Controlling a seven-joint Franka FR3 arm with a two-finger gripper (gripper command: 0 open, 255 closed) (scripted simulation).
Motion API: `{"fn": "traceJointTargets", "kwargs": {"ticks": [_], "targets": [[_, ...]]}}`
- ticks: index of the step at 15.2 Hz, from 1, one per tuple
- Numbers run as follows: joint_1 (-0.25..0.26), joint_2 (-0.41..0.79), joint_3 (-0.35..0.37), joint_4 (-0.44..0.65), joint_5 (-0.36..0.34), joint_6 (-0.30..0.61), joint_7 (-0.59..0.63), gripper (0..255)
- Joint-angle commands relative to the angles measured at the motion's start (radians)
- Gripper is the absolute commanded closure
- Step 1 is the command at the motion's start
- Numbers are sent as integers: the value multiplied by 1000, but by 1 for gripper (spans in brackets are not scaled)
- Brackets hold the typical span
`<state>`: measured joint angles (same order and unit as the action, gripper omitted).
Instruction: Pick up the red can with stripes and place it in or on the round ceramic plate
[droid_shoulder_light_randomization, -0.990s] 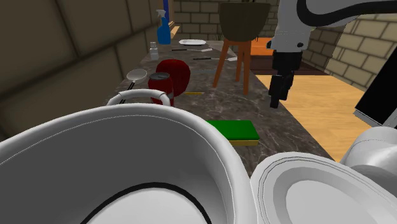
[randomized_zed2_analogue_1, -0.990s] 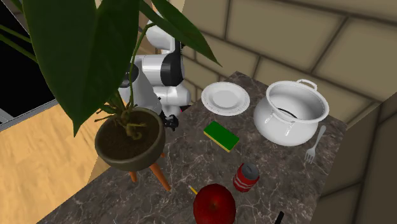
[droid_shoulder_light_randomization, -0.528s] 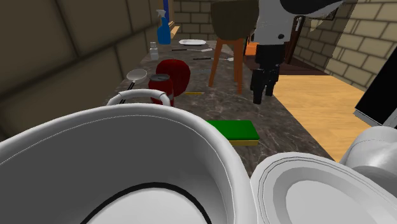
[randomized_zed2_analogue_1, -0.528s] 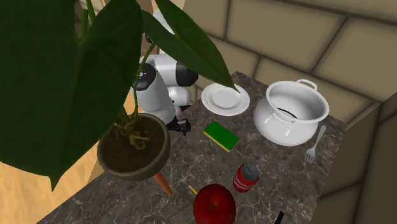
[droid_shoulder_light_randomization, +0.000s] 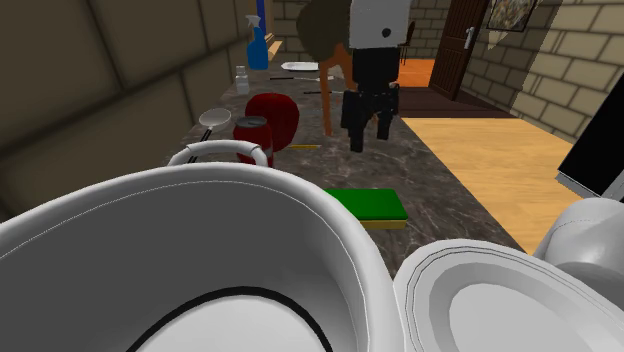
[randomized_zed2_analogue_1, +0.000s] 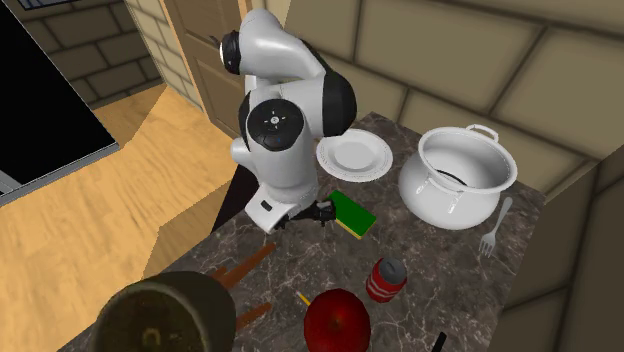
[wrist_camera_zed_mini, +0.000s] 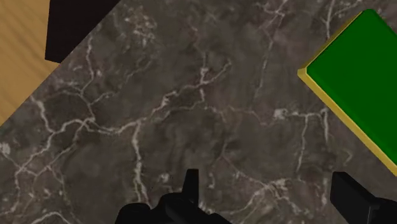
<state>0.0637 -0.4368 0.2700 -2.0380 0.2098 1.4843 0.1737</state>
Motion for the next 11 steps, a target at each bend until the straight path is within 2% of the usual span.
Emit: {"fn": "traceJointTargets", "kwargs": {"ticks": [1, 6, 11], "targets": [[4, 68, 34, 86, -2, -11, 49, 0], [22, 246, 116, 308, -33, -44, 177, 0], [67, 463, 195, 588, -111, -109, 319, 0]]}}
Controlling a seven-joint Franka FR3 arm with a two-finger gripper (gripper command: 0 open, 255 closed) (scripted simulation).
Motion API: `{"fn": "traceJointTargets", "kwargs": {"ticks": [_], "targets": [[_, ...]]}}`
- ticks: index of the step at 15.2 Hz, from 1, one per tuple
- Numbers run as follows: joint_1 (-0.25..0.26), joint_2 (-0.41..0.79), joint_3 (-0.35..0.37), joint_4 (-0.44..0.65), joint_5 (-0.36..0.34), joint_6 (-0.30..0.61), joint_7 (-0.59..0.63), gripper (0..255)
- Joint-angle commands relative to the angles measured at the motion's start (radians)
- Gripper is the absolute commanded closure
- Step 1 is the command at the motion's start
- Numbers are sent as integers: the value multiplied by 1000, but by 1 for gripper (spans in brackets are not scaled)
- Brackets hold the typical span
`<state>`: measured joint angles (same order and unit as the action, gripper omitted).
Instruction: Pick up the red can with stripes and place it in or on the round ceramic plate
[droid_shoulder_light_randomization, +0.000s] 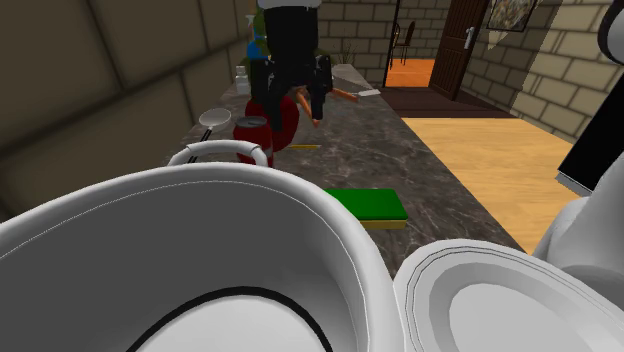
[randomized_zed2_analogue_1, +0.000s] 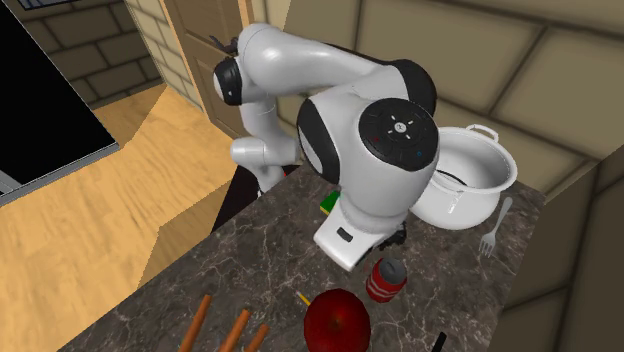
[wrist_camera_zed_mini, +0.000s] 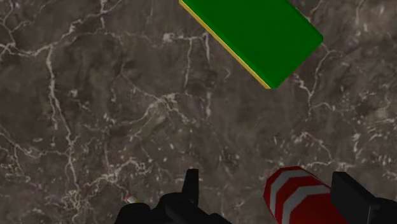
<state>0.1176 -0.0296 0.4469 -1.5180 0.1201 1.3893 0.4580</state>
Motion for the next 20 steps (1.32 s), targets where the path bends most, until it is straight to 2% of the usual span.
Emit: {"fn": "traceJointTargets", "kwargs": {"ticks": [1, 5, 12, 20], "targets": [[29, 106, 33, 135, -44, -33, 65, 0], [124, 315, 69, 431, -147, -136, 169, 0], [91, 232, 61, 223, -107, -4, 145, 0], [90, 227, 61, 209, -104, 6, 143, 0]]}}
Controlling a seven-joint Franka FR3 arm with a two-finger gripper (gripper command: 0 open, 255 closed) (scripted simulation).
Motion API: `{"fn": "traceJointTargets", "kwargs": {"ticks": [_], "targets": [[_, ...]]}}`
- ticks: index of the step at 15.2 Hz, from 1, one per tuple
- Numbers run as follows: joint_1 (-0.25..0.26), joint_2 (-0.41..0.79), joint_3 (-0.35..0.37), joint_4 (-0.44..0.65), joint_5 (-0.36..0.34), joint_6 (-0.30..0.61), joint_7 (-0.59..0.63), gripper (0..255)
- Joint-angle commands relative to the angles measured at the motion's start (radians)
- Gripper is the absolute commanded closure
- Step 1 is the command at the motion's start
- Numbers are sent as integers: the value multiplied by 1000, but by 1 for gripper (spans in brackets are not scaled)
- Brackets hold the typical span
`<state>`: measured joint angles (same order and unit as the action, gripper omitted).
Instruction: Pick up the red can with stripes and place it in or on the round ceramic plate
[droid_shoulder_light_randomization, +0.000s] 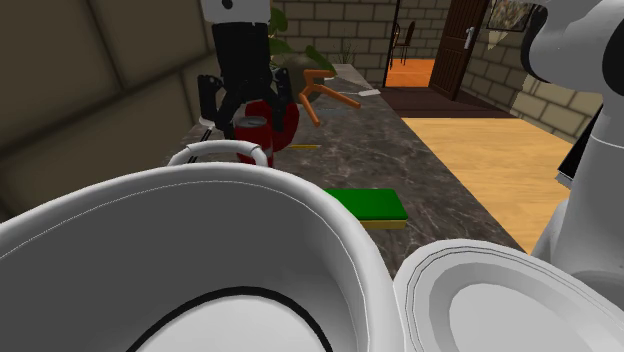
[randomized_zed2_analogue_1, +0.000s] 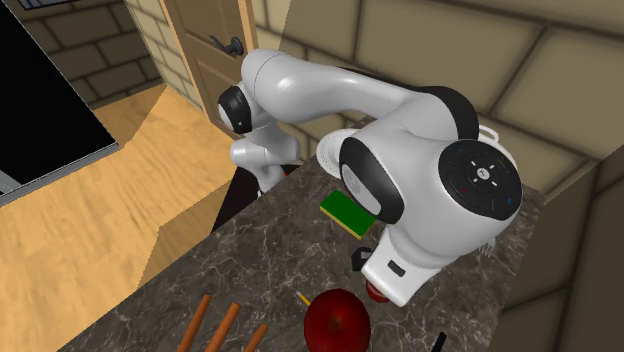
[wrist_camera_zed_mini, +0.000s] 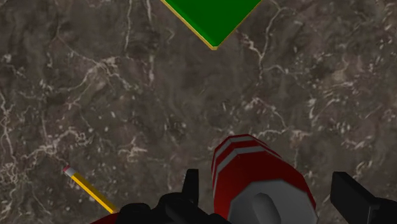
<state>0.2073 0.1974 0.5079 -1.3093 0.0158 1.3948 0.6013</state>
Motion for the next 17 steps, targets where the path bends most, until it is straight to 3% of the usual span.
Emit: {"fn": "traceJointTargets", "kwargs": {"ticks": [1, 10, 17], "targets": [[0, 0, 0, 0, 0, 0, 0, 255], [0, 0, 0, 0, 0, 0, 0, 255], [30, 63, 7, 181, -30, -123, 26, 255]]}}
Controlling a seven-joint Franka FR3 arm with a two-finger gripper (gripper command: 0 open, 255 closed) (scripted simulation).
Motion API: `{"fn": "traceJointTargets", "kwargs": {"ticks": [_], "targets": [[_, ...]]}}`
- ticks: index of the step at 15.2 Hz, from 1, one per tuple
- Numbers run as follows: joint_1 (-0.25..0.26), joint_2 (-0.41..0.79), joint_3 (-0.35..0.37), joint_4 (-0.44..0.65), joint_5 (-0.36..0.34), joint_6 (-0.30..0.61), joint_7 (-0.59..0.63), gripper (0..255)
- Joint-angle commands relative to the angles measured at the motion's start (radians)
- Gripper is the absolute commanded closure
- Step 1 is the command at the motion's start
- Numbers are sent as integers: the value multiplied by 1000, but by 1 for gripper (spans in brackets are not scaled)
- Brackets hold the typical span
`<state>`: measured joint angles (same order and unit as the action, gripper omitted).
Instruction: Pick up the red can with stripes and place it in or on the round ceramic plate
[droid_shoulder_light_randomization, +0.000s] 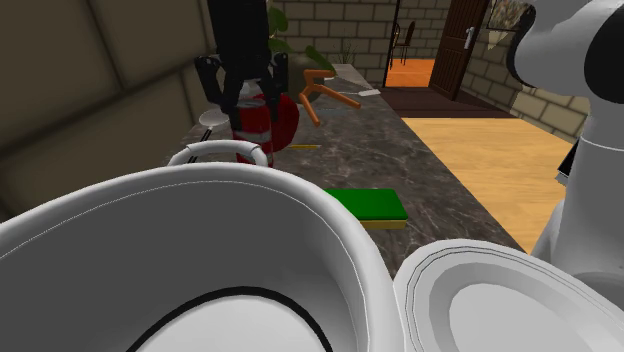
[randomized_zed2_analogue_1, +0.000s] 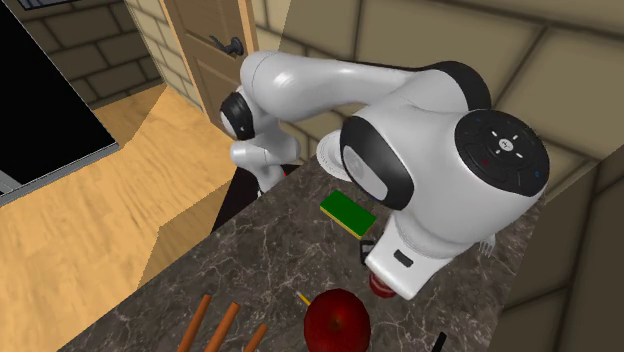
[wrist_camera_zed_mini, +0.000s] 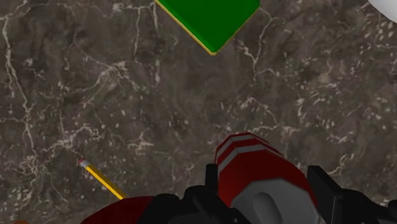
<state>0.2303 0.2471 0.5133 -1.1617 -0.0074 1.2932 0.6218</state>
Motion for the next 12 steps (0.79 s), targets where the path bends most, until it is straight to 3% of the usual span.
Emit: {"fn": "traceJointTargets", "kwargs": {"ticks": [1, 6, 10, 12], "targets": [[13, 25, 3, 64, -12, -41, 10, 255], [60, 104, 7, 253, -53, -154, 34, 255], [142, 221, 3, 504, -114, -290, 54, 255], [51, 53, 24, 243, -30, -192, 56, 255]]}}
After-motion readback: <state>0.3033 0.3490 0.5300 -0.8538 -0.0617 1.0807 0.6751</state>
